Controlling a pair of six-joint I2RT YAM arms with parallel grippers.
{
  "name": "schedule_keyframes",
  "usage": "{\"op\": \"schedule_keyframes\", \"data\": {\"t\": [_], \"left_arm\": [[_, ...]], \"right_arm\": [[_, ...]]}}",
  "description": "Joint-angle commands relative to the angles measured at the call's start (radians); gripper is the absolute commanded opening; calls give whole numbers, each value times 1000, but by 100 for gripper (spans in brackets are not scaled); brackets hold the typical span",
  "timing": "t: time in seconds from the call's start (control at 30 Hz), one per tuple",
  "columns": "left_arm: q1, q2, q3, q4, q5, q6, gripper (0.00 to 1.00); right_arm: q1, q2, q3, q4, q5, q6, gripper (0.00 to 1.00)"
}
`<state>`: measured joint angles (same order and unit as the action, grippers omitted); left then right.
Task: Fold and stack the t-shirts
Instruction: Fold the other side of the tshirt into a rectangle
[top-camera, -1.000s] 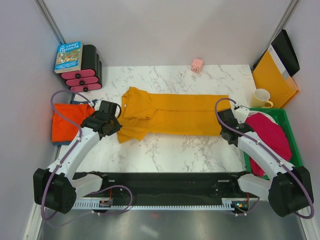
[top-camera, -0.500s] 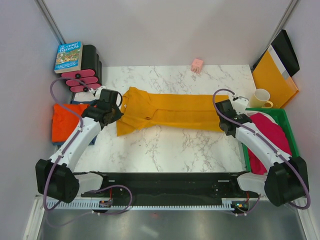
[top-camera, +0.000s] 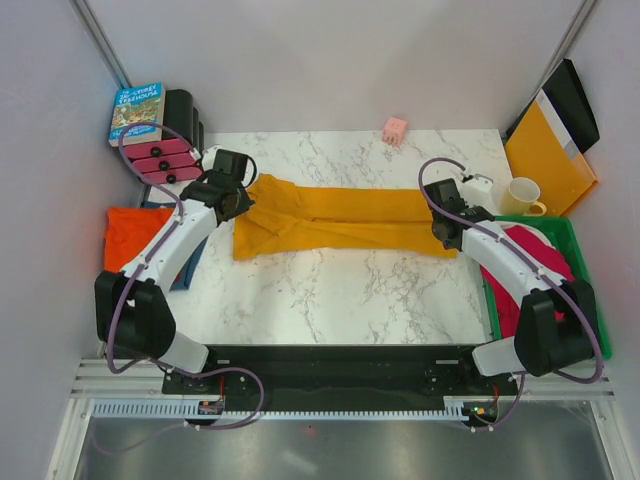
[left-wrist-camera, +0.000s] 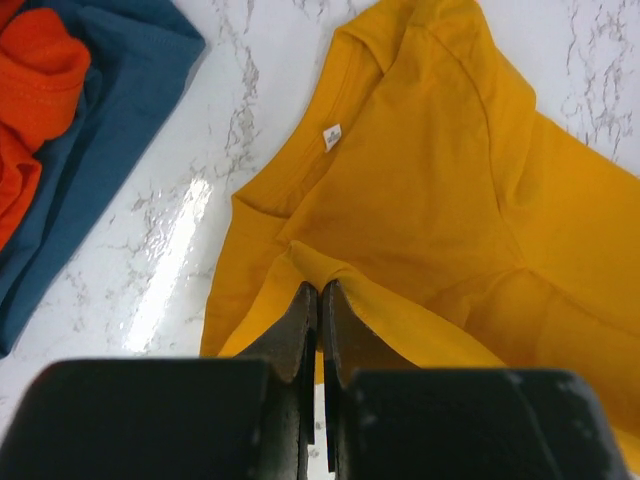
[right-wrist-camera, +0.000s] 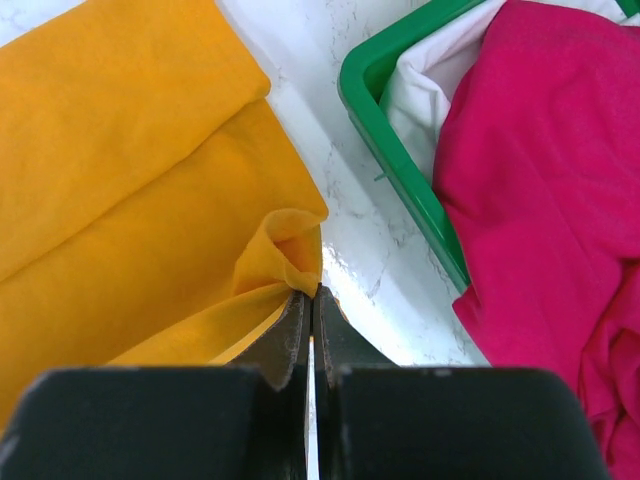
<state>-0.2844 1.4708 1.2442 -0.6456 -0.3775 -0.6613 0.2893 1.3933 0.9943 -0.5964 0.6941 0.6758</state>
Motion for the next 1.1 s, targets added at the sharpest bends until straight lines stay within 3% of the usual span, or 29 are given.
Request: {"op": "schedule_keyframes", "data": {"t": [0.0, 0.63, 1.07], "left_arm": [[8, 95, 122, 49, -69, 60, 2], [13, 448, 399, 41, -60, 98, 2], [14, 602, 552, 17, -58, 107, 2]], "right_arm": [[-36, 67, 72, 46, 36, 2, 0], [-125, 371, 214, 72, -5, 27, 0], [-160, 506, 322, 72, -5, 21, 0]]}}
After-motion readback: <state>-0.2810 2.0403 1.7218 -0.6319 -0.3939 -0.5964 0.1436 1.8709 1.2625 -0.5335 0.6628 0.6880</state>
